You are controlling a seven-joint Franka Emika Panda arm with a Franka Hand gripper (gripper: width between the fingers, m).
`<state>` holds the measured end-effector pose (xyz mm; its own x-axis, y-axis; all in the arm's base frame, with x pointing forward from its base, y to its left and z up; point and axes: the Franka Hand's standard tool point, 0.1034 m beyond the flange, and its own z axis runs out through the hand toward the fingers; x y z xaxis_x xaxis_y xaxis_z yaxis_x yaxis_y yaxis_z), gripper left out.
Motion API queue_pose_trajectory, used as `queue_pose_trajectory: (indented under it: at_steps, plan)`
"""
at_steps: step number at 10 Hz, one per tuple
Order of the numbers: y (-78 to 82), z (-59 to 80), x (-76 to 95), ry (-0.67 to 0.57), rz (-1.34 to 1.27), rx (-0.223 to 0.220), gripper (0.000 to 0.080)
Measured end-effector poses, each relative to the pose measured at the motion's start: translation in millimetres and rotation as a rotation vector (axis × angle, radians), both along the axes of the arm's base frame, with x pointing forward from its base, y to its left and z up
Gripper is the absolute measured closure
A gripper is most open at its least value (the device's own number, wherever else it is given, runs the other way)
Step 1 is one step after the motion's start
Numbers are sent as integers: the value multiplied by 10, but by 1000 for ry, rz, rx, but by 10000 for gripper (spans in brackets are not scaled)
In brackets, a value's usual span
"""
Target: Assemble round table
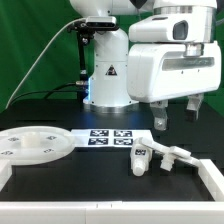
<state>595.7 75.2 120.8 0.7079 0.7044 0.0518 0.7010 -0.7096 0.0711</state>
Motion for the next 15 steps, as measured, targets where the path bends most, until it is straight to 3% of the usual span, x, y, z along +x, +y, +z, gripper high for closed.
queue_pose_trajectory:
  at_steps: [4,7,8,9,10,13,15]
  plan:
    - [5,-6,-7,-6,5,2,150]
    - [141,-107,-229,-68,-14,33,150]
    - [56,-151,-281,-74,5,34,150]
    - [-112,-126,-211,-74,82,28,150]
    - [-142,-118,-191,-77,64,32,150]
    - [-108,-191,-289,-94,10,48,150]
    - [86,-373,-449,-95,-104,79,150]
